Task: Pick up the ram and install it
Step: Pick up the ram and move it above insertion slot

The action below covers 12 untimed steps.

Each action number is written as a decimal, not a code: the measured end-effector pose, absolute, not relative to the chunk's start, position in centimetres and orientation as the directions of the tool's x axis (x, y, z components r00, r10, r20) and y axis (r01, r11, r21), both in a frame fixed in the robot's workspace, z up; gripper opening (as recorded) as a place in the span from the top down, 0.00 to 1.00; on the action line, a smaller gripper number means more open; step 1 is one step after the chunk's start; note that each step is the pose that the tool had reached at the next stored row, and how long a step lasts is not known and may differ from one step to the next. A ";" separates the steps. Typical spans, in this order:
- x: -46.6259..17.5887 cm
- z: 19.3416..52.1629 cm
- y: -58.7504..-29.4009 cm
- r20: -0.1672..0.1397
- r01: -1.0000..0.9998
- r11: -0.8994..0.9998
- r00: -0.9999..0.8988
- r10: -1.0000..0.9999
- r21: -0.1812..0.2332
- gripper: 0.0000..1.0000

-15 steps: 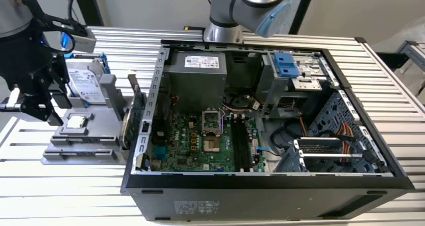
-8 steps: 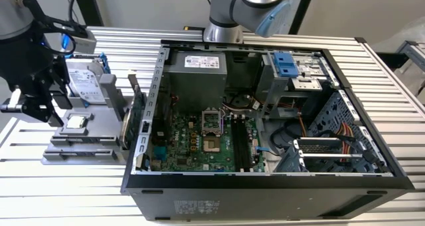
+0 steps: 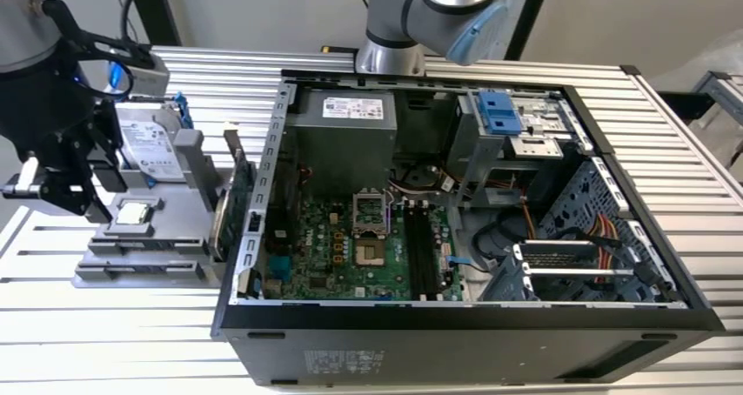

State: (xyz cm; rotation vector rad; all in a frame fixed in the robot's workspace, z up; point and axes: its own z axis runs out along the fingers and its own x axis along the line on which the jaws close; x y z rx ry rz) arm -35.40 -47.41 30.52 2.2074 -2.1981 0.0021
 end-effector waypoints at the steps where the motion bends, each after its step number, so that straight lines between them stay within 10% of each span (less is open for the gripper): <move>1: -35.4 30.5 -47.4 0.020 -1.000 -0.004 0.004 -1.000 0.018 0.00; 12: -35.4 30.2 -47.4 0.021 -1.000 -0.004 0.004 -1.000 0.018 0.00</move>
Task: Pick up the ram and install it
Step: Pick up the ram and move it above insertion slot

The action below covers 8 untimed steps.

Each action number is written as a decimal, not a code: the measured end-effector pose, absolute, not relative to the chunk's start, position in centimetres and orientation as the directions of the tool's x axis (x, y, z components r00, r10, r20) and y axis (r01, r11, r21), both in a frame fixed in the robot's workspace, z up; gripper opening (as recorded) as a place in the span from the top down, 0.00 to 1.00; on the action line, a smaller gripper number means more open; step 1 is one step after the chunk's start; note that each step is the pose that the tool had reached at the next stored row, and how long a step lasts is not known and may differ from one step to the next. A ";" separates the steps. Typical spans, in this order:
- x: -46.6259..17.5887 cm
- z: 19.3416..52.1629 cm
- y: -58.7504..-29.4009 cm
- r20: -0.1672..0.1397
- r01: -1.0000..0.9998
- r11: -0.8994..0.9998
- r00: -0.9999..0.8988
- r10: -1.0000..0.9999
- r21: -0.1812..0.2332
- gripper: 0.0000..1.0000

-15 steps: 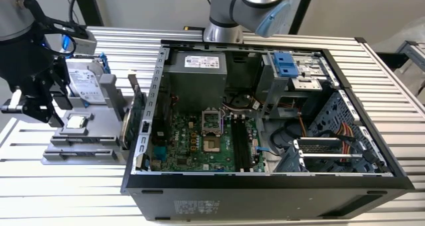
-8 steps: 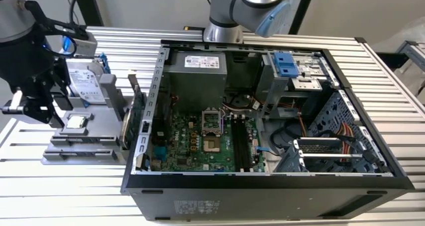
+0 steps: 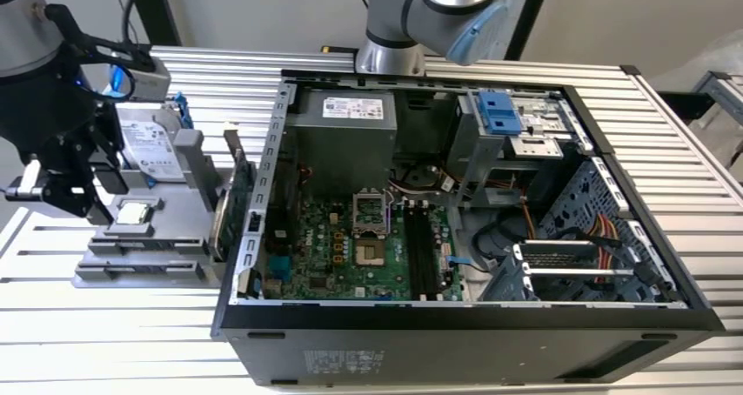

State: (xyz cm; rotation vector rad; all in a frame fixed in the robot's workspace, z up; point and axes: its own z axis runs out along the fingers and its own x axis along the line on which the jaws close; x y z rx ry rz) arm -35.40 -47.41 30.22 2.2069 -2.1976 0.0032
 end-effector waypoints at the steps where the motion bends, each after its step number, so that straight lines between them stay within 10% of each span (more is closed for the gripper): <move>1: -35.4 30.2 -47.4 0.021 -1.000 -0.004 0.004 -1.000 0.018 0.00; 8: -35.4 30.0 -47.5 0.021 -1.000 -0.004 0.004 -1.000 0.018 0.00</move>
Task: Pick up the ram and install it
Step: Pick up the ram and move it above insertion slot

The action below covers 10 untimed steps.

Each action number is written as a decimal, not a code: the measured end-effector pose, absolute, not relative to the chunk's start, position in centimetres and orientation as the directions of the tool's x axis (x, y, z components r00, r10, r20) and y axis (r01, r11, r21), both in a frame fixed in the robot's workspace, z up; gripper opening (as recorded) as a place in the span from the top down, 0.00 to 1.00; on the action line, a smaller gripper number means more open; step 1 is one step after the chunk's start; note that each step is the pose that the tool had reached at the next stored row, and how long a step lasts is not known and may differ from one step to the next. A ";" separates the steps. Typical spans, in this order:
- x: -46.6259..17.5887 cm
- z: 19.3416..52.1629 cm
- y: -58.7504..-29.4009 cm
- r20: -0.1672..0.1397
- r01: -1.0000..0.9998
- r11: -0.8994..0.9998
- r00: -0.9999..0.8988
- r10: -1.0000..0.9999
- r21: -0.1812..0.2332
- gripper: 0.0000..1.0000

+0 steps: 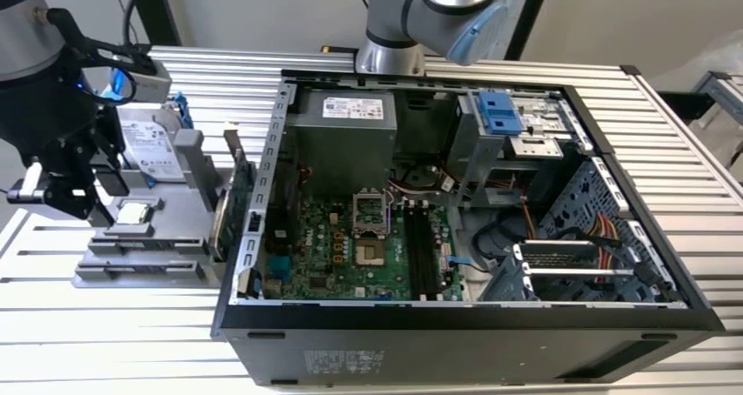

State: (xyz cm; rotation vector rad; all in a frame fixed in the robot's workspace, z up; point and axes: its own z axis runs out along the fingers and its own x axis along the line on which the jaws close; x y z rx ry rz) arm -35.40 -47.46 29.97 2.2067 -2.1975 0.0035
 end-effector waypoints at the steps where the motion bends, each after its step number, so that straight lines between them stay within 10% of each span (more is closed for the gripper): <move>1: -35.4 30.0 -47.5 0.021 -1.000 -0.004 0.004 -1.000 0.018 0.00; 10: -35.4 29.7 -47.5 0.021 -1.000 -0.004 0.004 -1.000 0.018 0.00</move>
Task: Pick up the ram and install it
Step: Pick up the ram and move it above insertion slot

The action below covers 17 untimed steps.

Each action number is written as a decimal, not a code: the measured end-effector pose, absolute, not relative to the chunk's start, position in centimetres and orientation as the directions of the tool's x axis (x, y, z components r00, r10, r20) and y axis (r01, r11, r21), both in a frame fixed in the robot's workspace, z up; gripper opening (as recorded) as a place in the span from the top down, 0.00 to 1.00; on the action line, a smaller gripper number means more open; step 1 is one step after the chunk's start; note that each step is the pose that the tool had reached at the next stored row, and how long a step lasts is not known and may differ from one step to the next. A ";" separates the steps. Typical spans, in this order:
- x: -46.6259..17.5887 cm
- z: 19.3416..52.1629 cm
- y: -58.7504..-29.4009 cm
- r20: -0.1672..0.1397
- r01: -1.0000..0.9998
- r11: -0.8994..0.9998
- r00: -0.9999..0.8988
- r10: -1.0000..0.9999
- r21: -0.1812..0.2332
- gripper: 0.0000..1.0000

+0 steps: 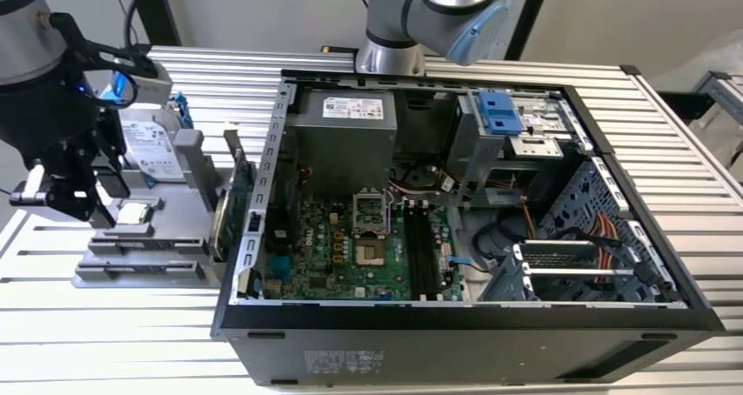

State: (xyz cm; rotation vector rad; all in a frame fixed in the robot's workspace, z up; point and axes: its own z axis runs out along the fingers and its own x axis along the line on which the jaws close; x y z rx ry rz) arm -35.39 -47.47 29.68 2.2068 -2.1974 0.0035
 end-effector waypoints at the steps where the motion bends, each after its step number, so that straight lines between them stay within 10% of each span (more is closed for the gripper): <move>1: -35.4 29.7 -47.5 0.021 -1.000 -0.004 0.004 -1.000 0.018 0.00; 17: -35.4 29.1 -47.5 0.022 -1.000 -0.004 0.004 -1.000 0.018 0.00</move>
